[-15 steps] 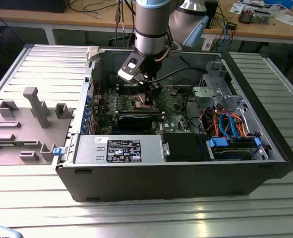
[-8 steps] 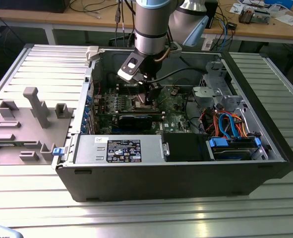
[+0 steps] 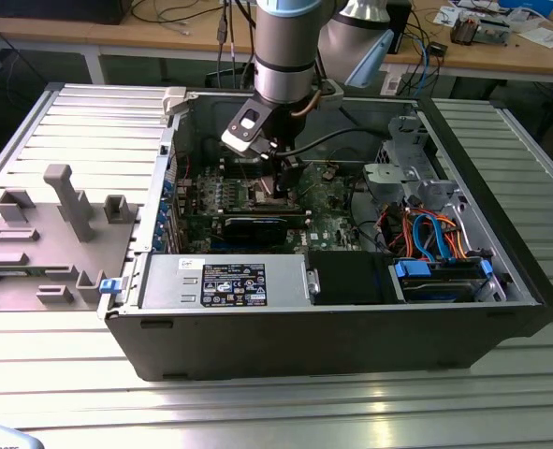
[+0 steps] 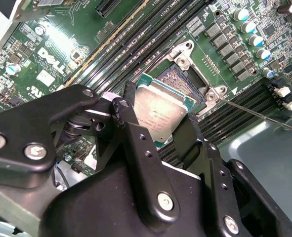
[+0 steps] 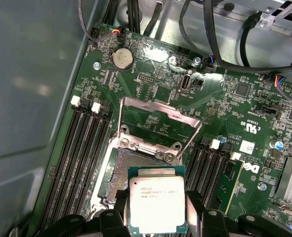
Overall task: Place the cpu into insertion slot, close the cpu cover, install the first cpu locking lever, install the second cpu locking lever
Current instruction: 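Place the cpu into insertion slot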
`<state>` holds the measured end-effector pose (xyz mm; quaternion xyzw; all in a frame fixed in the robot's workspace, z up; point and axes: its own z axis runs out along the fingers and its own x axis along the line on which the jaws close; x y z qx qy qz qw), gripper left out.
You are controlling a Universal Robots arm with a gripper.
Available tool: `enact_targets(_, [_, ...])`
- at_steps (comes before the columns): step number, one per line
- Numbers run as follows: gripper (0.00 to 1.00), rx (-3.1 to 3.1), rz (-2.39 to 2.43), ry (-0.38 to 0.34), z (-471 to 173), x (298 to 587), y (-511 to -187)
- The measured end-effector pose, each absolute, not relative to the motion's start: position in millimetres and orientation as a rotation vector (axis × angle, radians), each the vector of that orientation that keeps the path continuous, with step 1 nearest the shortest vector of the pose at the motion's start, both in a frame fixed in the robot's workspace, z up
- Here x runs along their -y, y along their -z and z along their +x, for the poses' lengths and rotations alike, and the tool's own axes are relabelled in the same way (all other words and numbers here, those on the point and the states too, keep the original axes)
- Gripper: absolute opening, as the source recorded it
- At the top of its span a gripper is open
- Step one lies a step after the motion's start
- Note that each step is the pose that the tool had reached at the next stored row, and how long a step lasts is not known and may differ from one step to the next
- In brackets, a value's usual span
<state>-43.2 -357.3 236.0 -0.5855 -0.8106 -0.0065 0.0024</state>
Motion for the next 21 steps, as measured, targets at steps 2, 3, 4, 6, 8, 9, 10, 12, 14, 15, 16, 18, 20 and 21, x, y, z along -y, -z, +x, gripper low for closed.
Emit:
enact_targets(2, [0.55,2.54,-1.84,0.021,-43.2,357.3,-235.9])
enact_targets(3, [0.55,2.539,-1.842,0.021,-43.2,357.3,-235.8])
enact_targets(4, [0.55,2.538,-1.844,0.021,-43.2,357.3,-235.8])
enact_targets(6, [0.55,2.536,-1.846,0.021,-43.2,357.3,-235.7])
enact_targets(8, [0.55,2.535,-1.848,0.021,-43.2,357.3,-235.6])
enact_targets(9, [0.55,2.534,-1.849,0.021,-43.2,357.3,-235.5])
enact_targets(10, [0.55,2.533,-1.85,0.021,-43.2,357.3,-235.5])
enact_targets(12, [0.55,2.532,-1.851,0.021,-43.2,357.3,-235.4])
enact_targets(14, [0.55,2.531,-1.853,0.021,-43.2,357.3,-235.3])
enact_targets(15, [0.55,2.53,-1.854,0.021,-43.2,357.3,-235.2])
enact_targets(16, [0.55,2.529,-1.855,0.021,-43.2,357.3,-235.2])
enact_targets(18, [0.55,2.528,-1.857,0.021,-43.2,357.3,-235.2])
enact_targets(20, [0.55,2.527,-1.858,0.021,-43.2,357.3,-235.1])
enact_targets(21, [0.55,2.527,-1.858,0.021,-43.2,357.3,-235.1])
